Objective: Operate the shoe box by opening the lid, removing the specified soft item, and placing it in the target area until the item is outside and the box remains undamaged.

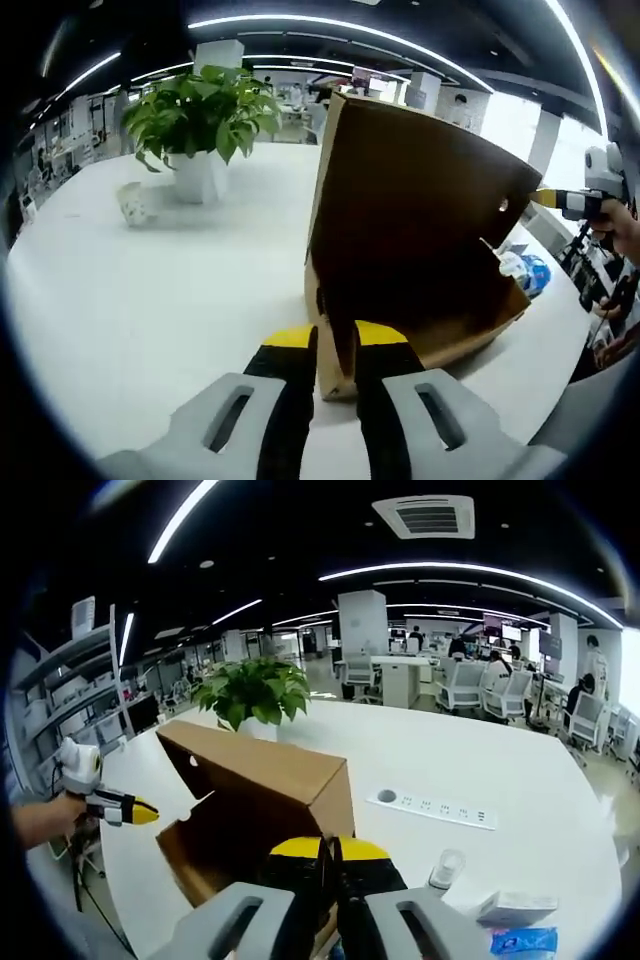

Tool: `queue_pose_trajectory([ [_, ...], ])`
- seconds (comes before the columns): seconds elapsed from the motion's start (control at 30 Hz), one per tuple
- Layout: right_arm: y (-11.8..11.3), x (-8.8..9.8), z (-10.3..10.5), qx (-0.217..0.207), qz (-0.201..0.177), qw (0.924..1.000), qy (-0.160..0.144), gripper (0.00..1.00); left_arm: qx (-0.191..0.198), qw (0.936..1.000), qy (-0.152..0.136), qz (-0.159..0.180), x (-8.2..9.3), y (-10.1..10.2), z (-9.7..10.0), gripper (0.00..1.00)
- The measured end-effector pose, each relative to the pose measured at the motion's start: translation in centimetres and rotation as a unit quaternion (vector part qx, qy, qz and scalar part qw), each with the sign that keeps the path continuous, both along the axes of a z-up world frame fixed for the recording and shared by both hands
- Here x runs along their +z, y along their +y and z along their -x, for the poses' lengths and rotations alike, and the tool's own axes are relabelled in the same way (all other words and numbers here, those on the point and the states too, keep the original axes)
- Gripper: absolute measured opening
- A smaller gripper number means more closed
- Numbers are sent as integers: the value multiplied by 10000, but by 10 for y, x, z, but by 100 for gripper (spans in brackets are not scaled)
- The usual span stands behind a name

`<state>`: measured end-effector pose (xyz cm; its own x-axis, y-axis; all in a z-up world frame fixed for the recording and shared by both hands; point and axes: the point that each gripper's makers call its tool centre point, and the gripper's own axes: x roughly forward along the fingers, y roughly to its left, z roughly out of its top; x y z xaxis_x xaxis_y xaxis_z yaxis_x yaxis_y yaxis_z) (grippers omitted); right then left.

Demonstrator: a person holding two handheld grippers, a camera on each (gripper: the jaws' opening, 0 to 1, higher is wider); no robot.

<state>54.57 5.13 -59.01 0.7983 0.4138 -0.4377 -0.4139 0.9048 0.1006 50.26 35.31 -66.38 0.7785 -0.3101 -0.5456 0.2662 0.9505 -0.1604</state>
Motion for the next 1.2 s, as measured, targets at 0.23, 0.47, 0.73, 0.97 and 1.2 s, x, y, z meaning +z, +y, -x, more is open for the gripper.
queue_pose_trajectory([
  [0.23, 0, -3, 9, 9, -50, 10000, 15, 0, -109, 9998, -145, -33, 7, -5, -1, 13],
  [0.47, 0, -9, 18, 22, -106, 9999, 38, 0, -178, 9996, -209, -39, 11, -8, -2, 13],
  [0.73, 0, -18, 25, 26, -213, 9997, 98, 0, -329, 9990, -296, -71, 18, -13, -3, 13],
  [0.97, 1, -25, 32, 60, -231, 9996, 166, 0, -429, 9981, -432, -91, 28, -17, -7, 13],
  [1.2, 1, -31, 39, 52, -280, 9993, 238, 0, -456, 9975, -527, -98, 33, -18, -9, 13],
])
